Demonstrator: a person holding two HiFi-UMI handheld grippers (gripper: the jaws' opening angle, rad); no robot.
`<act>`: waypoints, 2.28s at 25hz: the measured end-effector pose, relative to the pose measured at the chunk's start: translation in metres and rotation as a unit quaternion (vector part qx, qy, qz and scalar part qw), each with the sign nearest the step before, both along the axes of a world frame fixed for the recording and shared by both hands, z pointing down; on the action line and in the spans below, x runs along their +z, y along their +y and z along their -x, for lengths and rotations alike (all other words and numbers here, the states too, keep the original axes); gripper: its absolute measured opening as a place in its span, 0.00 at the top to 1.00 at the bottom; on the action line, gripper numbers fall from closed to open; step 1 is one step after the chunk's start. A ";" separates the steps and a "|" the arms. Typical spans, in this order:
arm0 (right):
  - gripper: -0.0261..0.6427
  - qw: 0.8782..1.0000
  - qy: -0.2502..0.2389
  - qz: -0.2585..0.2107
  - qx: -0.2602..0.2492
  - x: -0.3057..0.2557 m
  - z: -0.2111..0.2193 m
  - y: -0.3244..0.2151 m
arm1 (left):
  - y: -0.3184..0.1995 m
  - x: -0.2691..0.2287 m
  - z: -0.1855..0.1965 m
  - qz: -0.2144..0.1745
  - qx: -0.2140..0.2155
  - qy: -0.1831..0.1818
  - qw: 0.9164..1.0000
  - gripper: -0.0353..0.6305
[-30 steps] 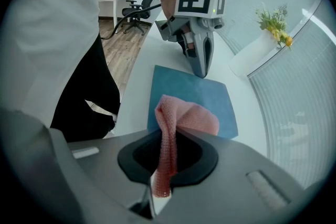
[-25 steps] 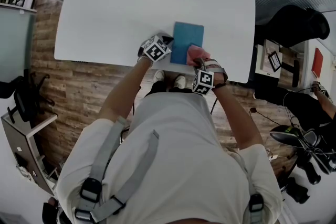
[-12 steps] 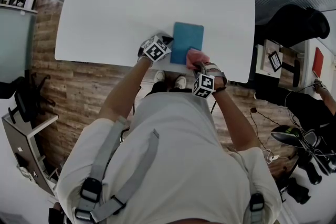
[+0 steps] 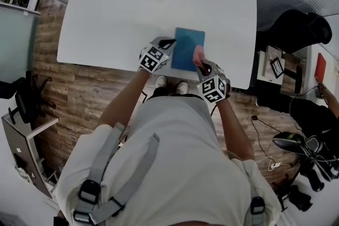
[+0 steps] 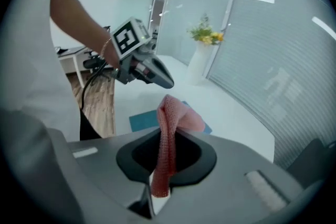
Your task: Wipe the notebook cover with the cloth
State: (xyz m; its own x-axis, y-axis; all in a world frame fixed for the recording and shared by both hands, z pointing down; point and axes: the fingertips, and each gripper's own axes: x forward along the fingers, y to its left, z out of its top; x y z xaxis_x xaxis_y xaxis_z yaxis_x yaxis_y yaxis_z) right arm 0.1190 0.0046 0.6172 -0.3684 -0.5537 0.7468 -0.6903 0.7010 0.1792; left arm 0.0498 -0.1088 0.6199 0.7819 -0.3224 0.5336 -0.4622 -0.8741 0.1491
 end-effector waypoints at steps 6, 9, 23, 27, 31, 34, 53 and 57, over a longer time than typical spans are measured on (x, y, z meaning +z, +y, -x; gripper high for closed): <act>0.92 0.989 -0.113 -0.055 0.081 -0.083 -0.011 -0.029 | 0.015 -0.090 -0.006 -0.055 -0.025 0.069 0.996 0.94; 0.92 0.976 -0.167 -0.080 0.115 -0.121 -0.019 -0.035 | 0.020 -0.134 -0.009 -0.080 -0.040 0.110 0.990 0.94; 0.92 0.937 -0.258 -0.196 0.131 -0.273 -0.020 -0.029 | 0.047 -0.294 0.000 -0.151 -0.081 0.238 0.956 0.94; 0.92 0.932 -0.260 -0.219 0.126 -0.304 -0.019 -0.024 | 0.050 -0.324 0.007 -0.169 -0.095 0.252 0.948 0.94; 0.92 0.929 -0.254 -0.234 0.131 -0.320 -0.023 -0.023 | 0.056 -0.345 0.011 -0.195 -0.104 0.259 0.940 0.94; 0.92 0.928 -0.250 -0.242 0.136 -0.327 -0.027 -0.021 | 0.060 -0.354 0.013 -0.209 -0.105 0.256 0.938 0.94; 0.92 0.927 -0.248 -0.249 0.135 -0.340 -0.028 -0.015 | 0.062 -0.360 0.020 -0.215 -0.118 0.256 0.935 0.94; 0.92 0.927 -0.247 -0.249 0.134 -0.340 -0.028 -0.017 | 0.061 -0.360 0.021 -0.215 -0.117 0.257 0.935 0.94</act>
State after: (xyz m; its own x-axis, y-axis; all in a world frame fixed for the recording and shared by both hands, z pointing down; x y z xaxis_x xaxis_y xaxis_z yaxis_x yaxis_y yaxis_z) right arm 0.1466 -0.0121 0.2776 -0.3962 -0.9055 0.1519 -0.9119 0.4073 0.0499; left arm 0.0290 -0.0474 0.2602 0.7803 -0.6154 -0.1114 -0.6124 -0.7880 0.0632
